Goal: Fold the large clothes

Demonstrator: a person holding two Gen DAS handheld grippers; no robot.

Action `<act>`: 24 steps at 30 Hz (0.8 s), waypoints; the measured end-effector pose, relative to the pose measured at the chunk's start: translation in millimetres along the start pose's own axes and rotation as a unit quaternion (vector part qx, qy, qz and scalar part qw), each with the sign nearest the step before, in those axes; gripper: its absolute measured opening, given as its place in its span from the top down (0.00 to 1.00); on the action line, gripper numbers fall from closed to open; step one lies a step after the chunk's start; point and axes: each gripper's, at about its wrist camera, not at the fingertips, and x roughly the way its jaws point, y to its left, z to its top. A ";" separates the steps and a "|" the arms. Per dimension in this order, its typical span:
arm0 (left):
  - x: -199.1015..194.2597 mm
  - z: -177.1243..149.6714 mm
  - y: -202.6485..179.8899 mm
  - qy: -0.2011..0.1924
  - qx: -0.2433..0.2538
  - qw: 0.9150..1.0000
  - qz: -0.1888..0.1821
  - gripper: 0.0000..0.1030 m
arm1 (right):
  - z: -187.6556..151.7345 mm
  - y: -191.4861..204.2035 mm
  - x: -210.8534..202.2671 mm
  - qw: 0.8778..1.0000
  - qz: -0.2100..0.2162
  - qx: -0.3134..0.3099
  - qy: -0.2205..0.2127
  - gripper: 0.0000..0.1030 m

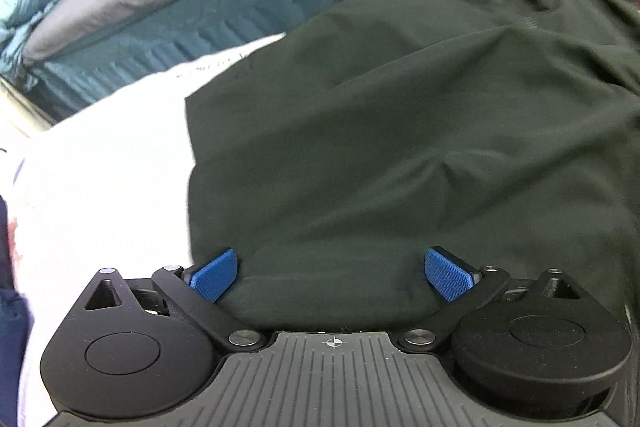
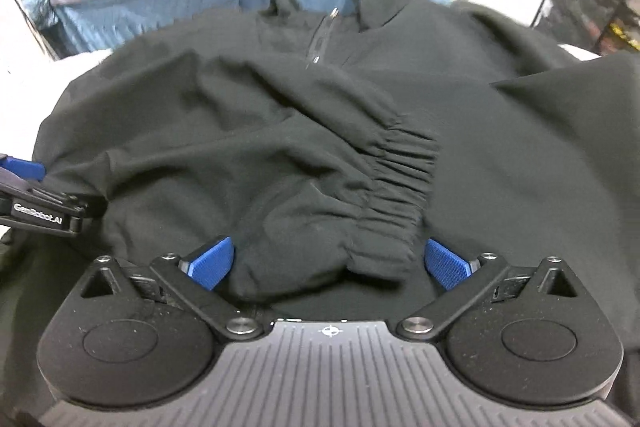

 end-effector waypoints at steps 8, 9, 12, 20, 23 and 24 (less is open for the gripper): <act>-70.0 -118.0 75.6 0.016 -0.052 0.998 -0.020 0.00 | -57.7 -48.9 -75.1 0.999 0.035 -0.016 -0.026 0.02; -78.5 -136.4 86.5 0.023 -0.071 0.997 -0.020 0.00 | -69.7 -59.5 -85.0 0.999 0.034 -0.015 -0.023 0.05; -101.8 -194.3 112.3 0.041 -0.120 0.991 -0.030 0.00 | -105.7 -92.4 -111.7 0.999 0.034 0.006 0.003 0.14; -131.9 -275.5 91.6 0.085 -0.119 0.986 -0.081 0.00 | -201.9 -156.1 -182.9 0.995 -0.012 0.087 0.048 0.23; -127.3 -288.2 73.6 0.105 -0.093 0.986 -0.093 0.00 | -231.0 -166.0 -196.3 0.993 -0.032 0.086 0.069 0.29; -126.3 -290.4 69.9 0.110 -0.088 0.985 -0.097 0.00 | -238.5 -169.3 -199.4 0.993 -0.035 0.090 0.075 0.30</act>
